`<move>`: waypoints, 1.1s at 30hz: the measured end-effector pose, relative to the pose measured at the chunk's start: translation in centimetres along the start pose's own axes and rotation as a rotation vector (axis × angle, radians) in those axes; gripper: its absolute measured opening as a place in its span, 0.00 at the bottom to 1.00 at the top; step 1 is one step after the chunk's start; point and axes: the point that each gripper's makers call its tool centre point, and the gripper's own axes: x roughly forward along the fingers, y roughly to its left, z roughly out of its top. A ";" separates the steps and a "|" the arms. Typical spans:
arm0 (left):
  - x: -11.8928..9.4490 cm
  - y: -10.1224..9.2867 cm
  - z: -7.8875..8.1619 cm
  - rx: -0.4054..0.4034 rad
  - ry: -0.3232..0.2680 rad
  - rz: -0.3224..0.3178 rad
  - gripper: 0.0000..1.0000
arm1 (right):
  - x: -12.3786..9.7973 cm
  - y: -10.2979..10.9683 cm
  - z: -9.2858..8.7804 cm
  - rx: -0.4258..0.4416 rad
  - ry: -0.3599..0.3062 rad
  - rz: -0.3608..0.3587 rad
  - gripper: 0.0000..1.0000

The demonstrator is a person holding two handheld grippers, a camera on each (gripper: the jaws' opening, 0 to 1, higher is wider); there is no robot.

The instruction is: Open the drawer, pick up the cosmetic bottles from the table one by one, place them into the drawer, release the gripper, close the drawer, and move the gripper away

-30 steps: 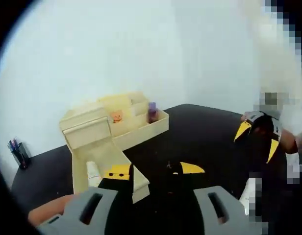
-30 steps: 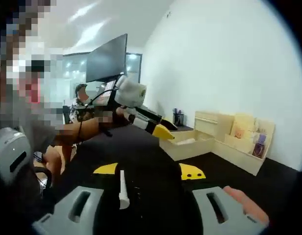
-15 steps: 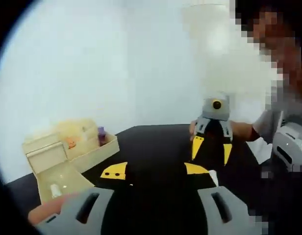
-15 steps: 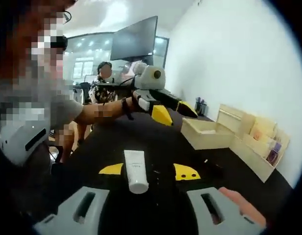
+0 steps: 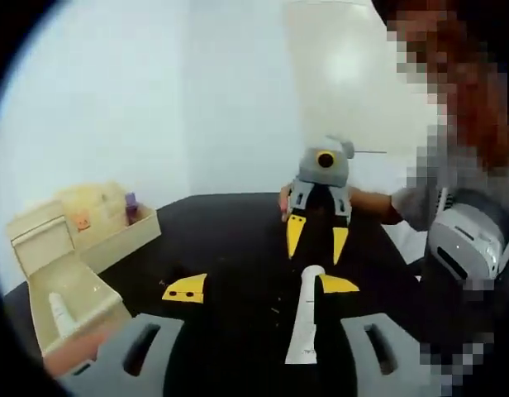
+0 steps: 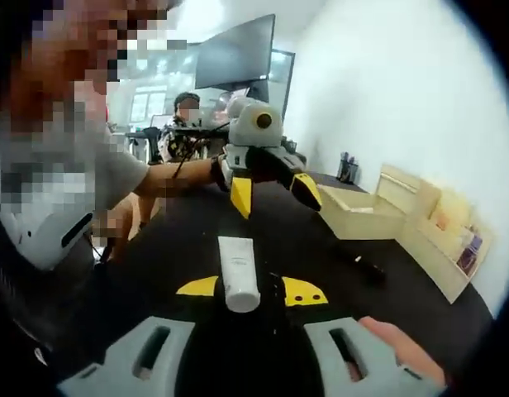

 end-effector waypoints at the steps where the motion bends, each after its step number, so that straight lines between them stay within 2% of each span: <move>1: 0.0 -0.2 0.0 0.003 0.004 -0.009 0.44 | 0.1 0.0 -0.2 -0.001 0.005 0.001 0.22; 9: 1.3 -2.5 -1.6 -0.004 0.095 -0.076 0.42 | 0.6 0.4 -1.4 0.003 0.046 0.024 0.20; 11: 1.7 -3.3 -2.4 -0.008 0.142 -0.095 0.40 | 0.8 0.5 -1.5 0.007 0.052 0.028 0.20; 20: 3.3 -4.9 -4.5 0.023 0.238 -0.128 0.36 | 1.5 0.2 -2.4 0.037 0.071 0.044 0.20; 25: 3.4 -4.8 -5.2 0.031 0.271 -0.126 0.34 | 1.8 -0.1 -2.3 0.050 0.054 0.043 0.15; 27: 3.4 -4.8 -5.3 0.031 0.274 -0.127 0.34 | 1.7 0.0 -2.2 0.062 0.055 0.057 0.15; 33: 3.5 -4.6 -4.9 0.033 0.268 -0.107 0.31 | 1.3 -0.3 -1.4 0.057 0.027 0.037 0.15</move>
